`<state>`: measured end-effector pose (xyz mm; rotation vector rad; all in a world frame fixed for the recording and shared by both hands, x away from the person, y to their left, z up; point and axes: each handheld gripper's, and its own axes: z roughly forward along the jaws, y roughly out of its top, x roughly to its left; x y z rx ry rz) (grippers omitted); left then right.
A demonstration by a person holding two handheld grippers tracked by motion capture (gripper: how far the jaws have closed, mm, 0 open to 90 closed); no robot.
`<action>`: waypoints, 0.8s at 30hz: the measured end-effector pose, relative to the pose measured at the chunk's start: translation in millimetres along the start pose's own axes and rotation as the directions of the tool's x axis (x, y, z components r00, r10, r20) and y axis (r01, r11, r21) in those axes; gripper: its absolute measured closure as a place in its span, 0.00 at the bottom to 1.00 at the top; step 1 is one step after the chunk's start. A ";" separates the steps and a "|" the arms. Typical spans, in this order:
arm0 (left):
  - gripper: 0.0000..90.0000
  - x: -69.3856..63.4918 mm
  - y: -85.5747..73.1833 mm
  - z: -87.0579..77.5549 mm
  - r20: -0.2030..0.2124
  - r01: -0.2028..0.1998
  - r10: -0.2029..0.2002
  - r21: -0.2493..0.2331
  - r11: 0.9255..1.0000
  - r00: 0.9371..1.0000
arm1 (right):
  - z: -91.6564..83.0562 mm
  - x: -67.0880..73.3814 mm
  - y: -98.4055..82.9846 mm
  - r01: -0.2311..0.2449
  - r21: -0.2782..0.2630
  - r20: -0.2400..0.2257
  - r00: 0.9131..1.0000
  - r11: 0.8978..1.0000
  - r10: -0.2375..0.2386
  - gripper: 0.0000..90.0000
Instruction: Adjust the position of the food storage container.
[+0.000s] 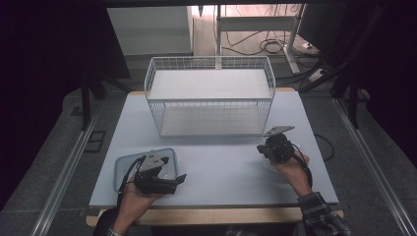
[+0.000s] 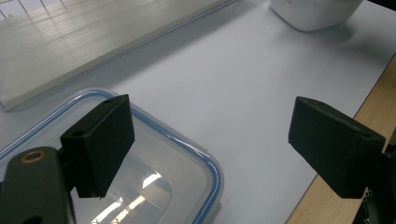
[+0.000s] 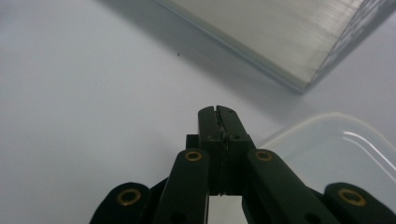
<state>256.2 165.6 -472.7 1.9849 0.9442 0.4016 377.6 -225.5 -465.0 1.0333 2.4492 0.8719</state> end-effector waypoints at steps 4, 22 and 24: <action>0.16 0.4 0.1 -1.2 -0.004 0.002 -0.002 -0.001 1.000 1.000 | -12.5 0.4 -13.3 -0.019 0.004 -0.005 1.000 1.000 0.019 0.99; 0.17 5.7 -1.0 -2.3 -0.027 0.011 -0.010 0.015 1.000 1.000 | -44.1 -17.4 -59.3 -0.125 -0.028 0.032 0.991 0.992 0.126 0.99; 0.18 6.0 -0.9 -2.7 -0.031 0.010 -0.009 0.015 1.000 0.999 | -41.3 -21.1 -56.2 -0.126 -0.033 0.038 0.991 0.992 0.127 0.99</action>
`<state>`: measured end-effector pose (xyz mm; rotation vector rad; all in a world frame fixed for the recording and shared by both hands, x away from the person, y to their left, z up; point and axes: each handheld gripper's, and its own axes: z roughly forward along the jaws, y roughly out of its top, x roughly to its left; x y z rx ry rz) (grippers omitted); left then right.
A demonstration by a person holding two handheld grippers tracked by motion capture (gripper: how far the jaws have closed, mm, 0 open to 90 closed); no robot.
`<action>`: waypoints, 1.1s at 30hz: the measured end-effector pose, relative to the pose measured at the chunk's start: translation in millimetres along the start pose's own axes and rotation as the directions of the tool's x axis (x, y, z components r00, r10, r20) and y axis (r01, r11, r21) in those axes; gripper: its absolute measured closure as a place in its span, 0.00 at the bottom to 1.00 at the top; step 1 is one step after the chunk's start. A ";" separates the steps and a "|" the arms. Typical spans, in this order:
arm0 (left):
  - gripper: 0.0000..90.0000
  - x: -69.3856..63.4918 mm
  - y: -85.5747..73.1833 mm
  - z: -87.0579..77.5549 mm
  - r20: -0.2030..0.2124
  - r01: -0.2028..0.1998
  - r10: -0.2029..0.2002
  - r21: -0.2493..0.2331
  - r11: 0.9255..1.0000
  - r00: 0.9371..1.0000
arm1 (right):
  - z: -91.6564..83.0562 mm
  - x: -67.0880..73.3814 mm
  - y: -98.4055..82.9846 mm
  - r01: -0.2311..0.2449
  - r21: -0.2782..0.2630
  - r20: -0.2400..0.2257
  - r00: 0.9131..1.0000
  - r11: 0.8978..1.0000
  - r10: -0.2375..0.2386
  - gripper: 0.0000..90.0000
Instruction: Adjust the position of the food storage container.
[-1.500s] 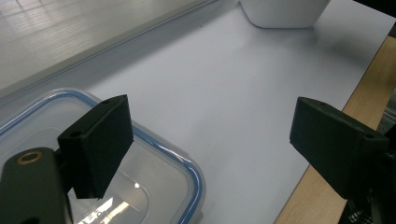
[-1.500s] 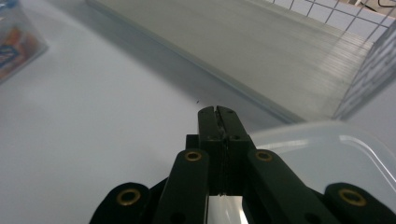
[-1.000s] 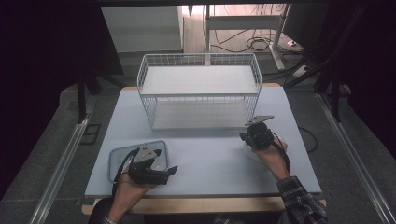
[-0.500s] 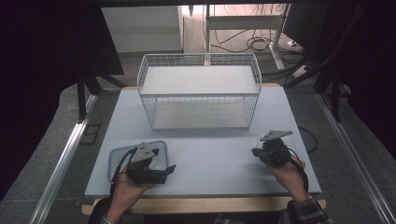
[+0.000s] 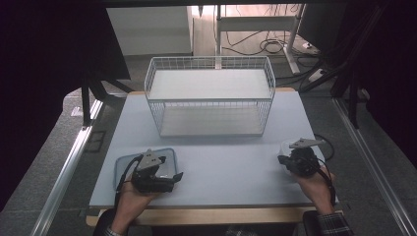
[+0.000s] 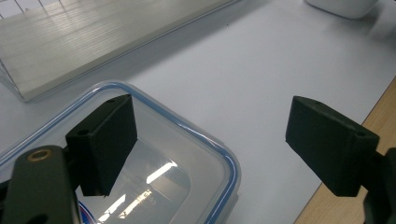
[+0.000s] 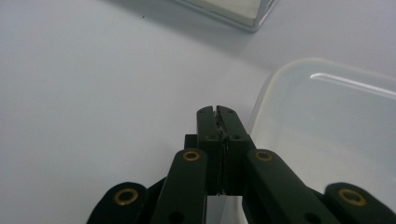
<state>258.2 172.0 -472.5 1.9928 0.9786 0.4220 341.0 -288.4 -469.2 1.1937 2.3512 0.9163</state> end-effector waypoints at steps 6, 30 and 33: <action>0.22 3.8 -0.6 -2.9 -0.013 0.004 -0.004 0.006 1.000 1.000 | 6.8 -6.9 9.1 -0.012 -0.011 0.019 1.000 1.000 0.012 0.99; 0.72 59.3 -22.2 -52.0 -0.170 0.148 -0.150 -0.024 0.989 0.974 | 16.1 -7.7 21.8 -0.010 -0.037 0.017 1.000 0.999 0.010 0.97; 0.89 70.2 -31.6 -62.0 -0.213 0.183 -0.185 -0.030 0.983 0.959 | 15.4 -1.2 21.3 -0.005 -0.039 -0.005 1.000 0.999 0.004 0.97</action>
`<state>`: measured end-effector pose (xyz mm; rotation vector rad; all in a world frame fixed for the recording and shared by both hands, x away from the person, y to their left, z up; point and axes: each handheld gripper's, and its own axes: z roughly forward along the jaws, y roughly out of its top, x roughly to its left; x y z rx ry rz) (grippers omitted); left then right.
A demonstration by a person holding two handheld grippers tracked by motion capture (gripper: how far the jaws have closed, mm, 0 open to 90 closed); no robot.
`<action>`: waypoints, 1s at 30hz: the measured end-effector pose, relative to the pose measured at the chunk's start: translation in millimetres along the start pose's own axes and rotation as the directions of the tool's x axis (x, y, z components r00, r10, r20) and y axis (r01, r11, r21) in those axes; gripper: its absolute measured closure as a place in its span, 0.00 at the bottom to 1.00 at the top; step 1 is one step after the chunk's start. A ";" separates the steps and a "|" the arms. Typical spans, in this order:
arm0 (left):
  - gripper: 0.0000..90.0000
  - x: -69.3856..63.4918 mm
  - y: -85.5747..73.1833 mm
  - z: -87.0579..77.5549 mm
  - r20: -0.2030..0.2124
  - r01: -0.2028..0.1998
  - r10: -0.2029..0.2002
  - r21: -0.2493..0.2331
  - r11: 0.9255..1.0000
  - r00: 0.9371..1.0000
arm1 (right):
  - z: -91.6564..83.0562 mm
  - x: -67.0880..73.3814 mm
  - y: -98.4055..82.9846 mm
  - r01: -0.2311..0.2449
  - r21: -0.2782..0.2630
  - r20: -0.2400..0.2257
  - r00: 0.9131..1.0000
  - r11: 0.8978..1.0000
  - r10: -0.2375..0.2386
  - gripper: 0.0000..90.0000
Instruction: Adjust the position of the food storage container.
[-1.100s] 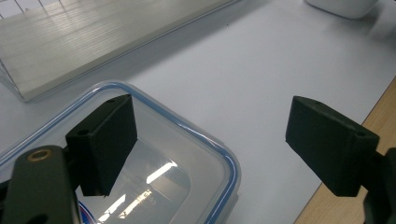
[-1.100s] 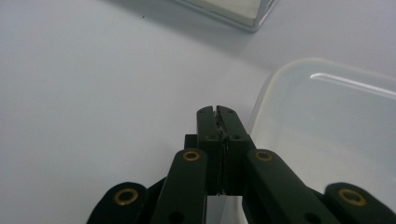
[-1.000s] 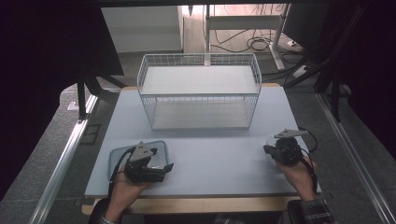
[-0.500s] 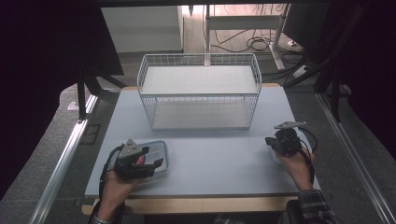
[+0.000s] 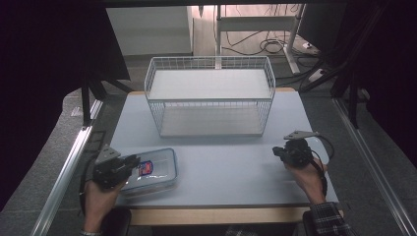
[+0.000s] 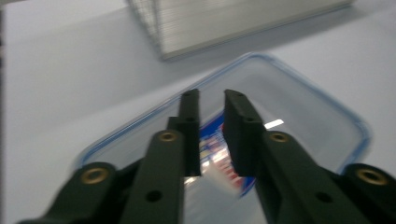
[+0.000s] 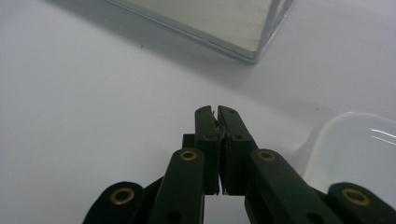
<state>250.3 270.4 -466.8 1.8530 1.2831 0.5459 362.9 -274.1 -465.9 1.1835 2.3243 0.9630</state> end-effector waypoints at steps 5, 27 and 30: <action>1.00 18.6 -16.1 -10.1 -0.073 0.048 -0.046 0.024 0.999 0.996 | -4.1 8.8 -2.1 0.013 -0.031 -0.035 0.999 0.999 -0.014 0.96; 1.00 30.2 -51.1 -9.5 -0.134 0.160 -0.142 0.130 0.979 0.981 | -1.7 40.3 -3.4 0.086 -0.034 -0.111 0.990 0.996 -0.090 0.93; 1.00 26.7 -48.8 -5.5 -0.119 0.151 -0.136 0.128 0.980 0.984 | -1.5 41.5 -3.4 0.090 -0.035 -0.113 0.989 0.995 -0.093 0.93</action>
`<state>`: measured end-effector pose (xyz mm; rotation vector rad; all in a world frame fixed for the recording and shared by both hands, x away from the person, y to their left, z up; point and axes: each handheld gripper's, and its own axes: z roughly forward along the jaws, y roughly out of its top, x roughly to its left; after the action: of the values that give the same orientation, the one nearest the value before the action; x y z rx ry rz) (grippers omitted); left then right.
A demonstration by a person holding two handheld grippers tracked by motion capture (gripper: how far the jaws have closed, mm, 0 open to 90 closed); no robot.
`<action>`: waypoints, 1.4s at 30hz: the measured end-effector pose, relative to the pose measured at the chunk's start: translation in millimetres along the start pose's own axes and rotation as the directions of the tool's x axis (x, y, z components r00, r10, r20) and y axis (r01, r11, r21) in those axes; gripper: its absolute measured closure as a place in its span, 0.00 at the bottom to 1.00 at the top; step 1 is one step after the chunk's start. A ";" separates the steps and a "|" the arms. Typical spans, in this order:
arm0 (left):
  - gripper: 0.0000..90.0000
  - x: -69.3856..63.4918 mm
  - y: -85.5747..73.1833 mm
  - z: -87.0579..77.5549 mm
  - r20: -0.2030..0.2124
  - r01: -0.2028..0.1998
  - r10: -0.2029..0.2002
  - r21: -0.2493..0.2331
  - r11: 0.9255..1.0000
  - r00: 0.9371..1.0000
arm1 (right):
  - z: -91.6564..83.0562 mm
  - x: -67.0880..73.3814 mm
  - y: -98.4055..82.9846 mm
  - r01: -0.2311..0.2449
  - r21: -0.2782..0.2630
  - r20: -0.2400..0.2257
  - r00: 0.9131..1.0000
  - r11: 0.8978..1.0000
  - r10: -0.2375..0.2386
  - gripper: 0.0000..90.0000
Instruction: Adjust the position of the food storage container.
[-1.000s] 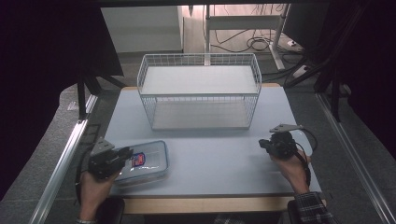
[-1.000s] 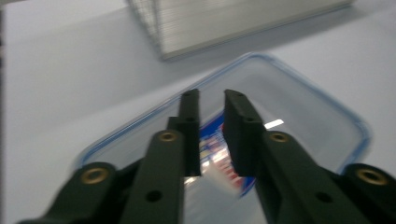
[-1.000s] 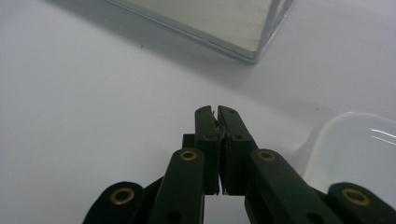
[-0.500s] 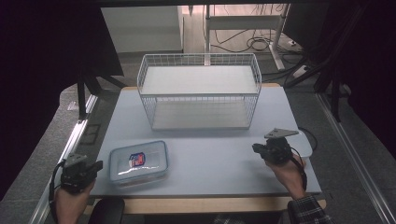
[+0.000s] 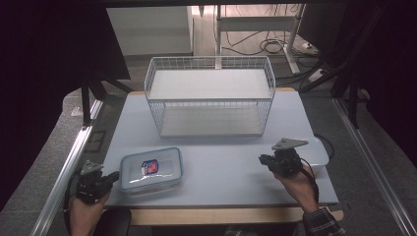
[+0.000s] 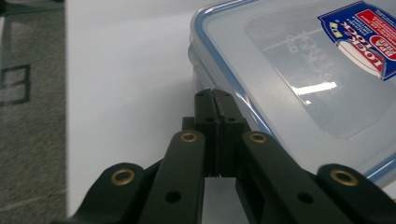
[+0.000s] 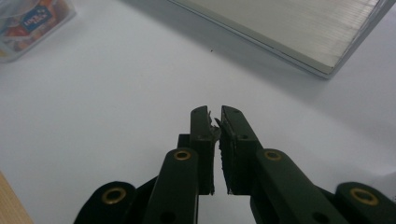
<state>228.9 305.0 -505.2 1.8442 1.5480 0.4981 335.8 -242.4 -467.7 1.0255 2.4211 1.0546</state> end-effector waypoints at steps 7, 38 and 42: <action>1.00 -18.2 10.8 13.1 0.026 -0.055 0.055 -0.003 0.998 0.998 | 1.4 4.2 0.9 0.007 0.000 -0.014 1.000 1.000 -0.007 0.93; 1.00 -114.4 68.0 81.0 0.244 -0.266 0.266 -0.034 0.963 0.933 | 11.8 19.7 3.3 0.028 0.000 -0.059 0.998 1.000 -0.028 0.94; 1.00 -123.7 67.8 80.6 0.261 -0.277 0.278 -0.041 0.960 0.924 | 12.6 18.7 2.5 0.032 0.010 -0.052 0.998 0.999 -0.031 0.93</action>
<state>303.3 160.6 -498.6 2.0468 1.1147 0.3610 330.6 -221.4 -474.4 0.9717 2.4782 1.0724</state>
